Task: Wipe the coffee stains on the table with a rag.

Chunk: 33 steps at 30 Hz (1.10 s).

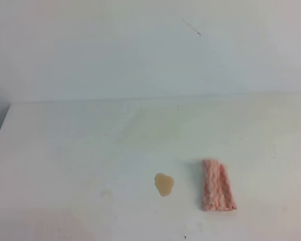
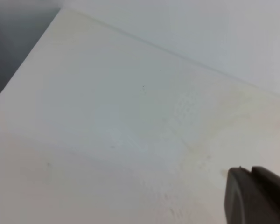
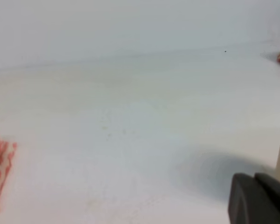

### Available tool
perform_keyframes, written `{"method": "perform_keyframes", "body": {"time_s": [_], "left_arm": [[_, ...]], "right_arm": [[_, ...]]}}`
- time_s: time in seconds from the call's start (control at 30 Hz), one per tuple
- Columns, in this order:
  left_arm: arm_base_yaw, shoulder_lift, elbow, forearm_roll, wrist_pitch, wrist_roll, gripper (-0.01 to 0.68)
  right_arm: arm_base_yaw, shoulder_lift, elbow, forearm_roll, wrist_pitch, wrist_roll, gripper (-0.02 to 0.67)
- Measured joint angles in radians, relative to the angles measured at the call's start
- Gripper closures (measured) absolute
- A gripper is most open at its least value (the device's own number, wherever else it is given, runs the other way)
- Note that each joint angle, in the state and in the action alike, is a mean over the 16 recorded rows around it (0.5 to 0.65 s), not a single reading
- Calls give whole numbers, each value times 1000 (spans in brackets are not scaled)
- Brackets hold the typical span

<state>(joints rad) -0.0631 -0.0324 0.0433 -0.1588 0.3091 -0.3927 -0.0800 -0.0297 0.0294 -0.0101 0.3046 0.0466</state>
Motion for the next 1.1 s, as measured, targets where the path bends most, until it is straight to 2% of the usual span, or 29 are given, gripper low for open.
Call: {"method": "perform_keyframes", "body": {"time_s": [0.7, 0.9, 1.1], "left_arm": [[0, 0, 0, 5, -1, 0, 672], [0, 0, 0, 5, -1, 0, 672], [0, 0, 0, 5, -1, 0, 672]], "right_arm": [[0, 0, 1, 38, -49, 0, 653], [0, 0, 2, 84, -202, 3, 653], [0, 0, 2, 126, -502, 50, 653]]}}
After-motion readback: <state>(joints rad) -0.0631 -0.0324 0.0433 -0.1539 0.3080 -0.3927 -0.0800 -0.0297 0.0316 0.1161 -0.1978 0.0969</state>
